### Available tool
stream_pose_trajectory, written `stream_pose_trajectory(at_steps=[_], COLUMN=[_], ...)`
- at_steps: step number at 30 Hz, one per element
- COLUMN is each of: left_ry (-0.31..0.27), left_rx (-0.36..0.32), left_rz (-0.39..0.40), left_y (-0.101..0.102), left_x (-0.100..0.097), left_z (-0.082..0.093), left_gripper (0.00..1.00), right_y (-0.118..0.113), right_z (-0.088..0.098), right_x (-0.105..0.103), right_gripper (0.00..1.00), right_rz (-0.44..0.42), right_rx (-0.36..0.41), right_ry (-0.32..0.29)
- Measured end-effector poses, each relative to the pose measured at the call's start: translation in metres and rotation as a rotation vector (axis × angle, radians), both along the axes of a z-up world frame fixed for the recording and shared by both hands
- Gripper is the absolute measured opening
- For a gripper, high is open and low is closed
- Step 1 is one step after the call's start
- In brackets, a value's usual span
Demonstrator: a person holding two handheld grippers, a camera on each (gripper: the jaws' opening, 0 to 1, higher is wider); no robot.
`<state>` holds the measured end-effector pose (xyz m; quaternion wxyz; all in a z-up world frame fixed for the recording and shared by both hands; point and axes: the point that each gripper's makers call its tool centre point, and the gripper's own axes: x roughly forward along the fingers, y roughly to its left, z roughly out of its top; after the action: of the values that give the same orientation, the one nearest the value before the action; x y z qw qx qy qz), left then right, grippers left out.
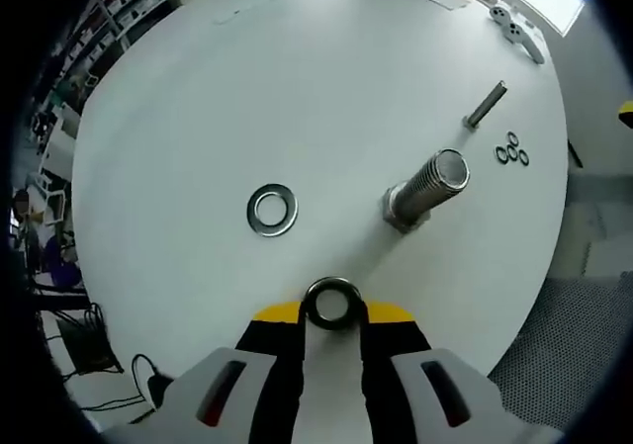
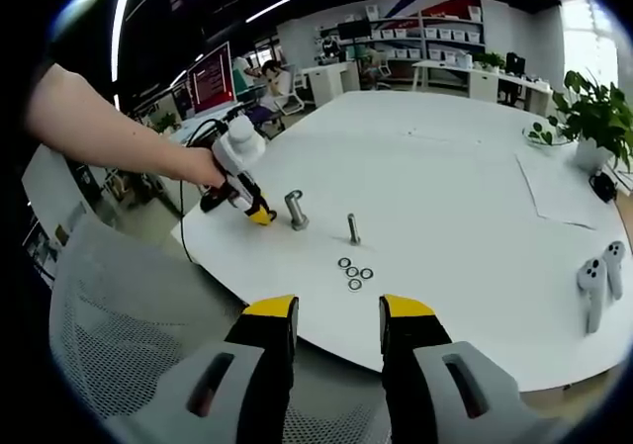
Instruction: Place the washer onto the threaded stud by aligning its center hole with the stud, sliding it down to the base, and recovering from edge contact or off-axis alignment until the washer reaches the visible bottom stop.
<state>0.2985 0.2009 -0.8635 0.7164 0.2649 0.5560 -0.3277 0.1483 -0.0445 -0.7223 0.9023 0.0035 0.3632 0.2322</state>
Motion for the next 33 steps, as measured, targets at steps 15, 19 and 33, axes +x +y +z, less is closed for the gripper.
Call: stream_pose_trajectory(at_steps=[15,19,33], left_ry=[-0.003,-0.02,-0.021], left_rx=[-0.047,-0.065,-0.1], left_rz=[-0.107,-0.148,-0.25], left_y=[-0.016,-0.024,-0.052], left_x=[0.004,0.007,0.012], left_z=[0.032,0.047,0.081], left_gripper=[0.18,0.18,0.19], right_y=[0.0,0.0,-0.001], right_z=[0.0,0.0,0.001], right_x=[0.001,0.001,0.001], right_gripper=[0.35,0.35,0.35], right_rz=[-0.003,-0.005,-0.007], right_rx=[0.003,0.003,0.008], right_ry=[-0.002,-0.001,-0.003])
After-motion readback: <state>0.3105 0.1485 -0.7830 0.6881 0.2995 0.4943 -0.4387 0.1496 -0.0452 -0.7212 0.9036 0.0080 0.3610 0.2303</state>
